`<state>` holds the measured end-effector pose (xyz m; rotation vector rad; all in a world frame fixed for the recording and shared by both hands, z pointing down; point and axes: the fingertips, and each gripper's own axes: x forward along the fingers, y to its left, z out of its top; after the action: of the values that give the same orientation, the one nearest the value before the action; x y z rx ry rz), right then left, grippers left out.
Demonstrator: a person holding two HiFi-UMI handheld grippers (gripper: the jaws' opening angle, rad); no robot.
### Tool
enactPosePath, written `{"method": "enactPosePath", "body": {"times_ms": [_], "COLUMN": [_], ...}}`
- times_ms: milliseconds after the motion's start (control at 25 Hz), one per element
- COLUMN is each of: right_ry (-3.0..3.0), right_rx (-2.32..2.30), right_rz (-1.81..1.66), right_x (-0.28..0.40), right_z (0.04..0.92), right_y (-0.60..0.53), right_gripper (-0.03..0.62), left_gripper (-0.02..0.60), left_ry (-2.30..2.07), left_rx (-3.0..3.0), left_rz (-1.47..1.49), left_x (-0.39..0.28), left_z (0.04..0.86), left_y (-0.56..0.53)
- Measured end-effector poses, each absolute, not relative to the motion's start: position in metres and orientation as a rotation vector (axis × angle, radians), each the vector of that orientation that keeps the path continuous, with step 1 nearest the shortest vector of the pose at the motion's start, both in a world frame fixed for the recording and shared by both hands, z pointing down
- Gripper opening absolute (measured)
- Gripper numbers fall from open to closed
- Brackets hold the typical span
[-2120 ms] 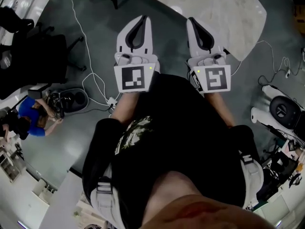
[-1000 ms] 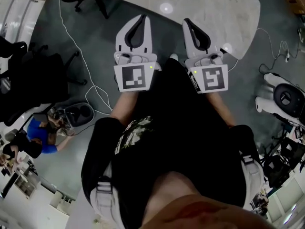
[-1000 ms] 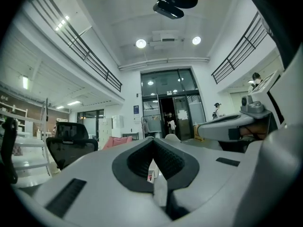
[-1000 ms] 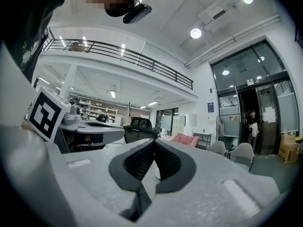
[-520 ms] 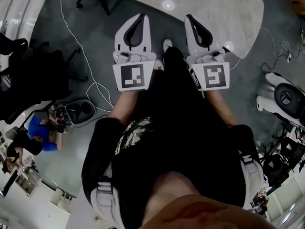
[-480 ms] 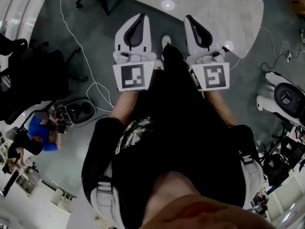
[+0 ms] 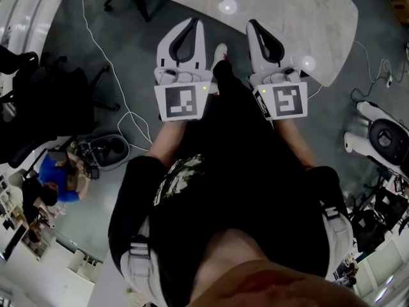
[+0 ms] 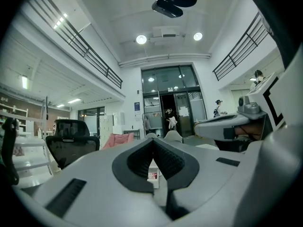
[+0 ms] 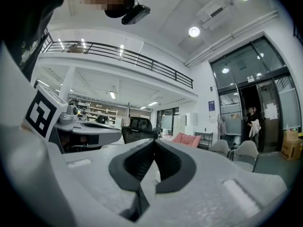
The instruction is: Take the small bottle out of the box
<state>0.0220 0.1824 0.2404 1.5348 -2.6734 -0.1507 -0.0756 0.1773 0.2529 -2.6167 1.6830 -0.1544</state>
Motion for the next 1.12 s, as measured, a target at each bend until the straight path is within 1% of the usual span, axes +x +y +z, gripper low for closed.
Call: {"method": "enactPosePath", "body": {"times_ms": [200, 440, 720, 1120], "right_ry": [-2.662, -2.667, -2.700, -2.735], "right_rx": [1.499, 1.481, 1.416, 1.339], "right_rz": [-0.126, -0.123, -0.112, -0.088], "right_x": [0.011, 0.015, 0.007, 0.018], "right_z": [0.242, 0.238, 0.241, 0.257], "right_y": [0.147, 0.095, 0.007, -0.080], "right_gripper": [-0.005, -0.005, -0.005, -0.005], "left_gripper": [0.014, 0.014, 0.014, 0.014], "left_ry": [1.686, 1.718, 1.771, 1.851], "left_rx": [-2.615, -2.610, -2.561, -2.570], "left_rz": [-0.159, -0.157, -0.205, -0.238], "left_x": [-0.083, -0.081, -0.093, -0.089], "left_z": [0.249, 0.245, 0.239, 0.262], "left_y": [0.142, 0.092, 0.016, -0.061]}}
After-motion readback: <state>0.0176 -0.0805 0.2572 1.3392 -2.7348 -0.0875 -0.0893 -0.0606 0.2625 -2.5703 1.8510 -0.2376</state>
